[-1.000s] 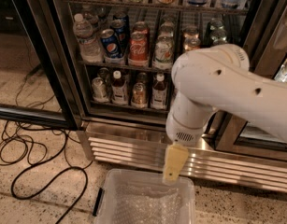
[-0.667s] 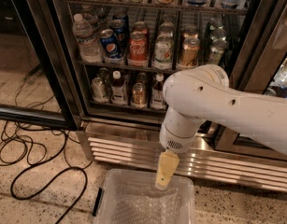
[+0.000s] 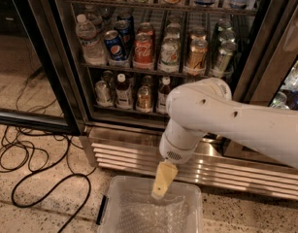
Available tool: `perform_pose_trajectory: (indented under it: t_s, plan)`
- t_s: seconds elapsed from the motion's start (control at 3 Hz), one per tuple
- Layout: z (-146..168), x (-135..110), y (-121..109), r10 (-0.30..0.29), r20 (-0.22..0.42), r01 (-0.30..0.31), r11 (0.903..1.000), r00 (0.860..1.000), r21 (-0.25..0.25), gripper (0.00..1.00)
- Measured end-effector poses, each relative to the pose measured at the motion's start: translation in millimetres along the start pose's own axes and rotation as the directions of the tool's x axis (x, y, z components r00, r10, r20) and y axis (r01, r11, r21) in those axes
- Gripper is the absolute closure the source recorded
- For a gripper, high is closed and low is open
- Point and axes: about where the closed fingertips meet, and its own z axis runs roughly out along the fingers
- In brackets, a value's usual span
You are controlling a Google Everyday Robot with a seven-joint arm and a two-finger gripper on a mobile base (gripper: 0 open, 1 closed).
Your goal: Pick blue plastic bottle from bottom shelf of fridge
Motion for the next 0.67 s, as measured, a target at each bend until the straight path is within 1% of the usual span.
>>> perform_pose_trajectory:
  t_s: [0.33, 0.67]
  plan:
    - [37.3, -23.8, -13.2, 0.11, 0.104, -0.113, 0.9934, 0.988, 0.02, 0.0]
    - [66.2, -41.1, -29.0, 0.197, 0.212, -0.205, 0.9788, 0.957, 0.013, 0.0]
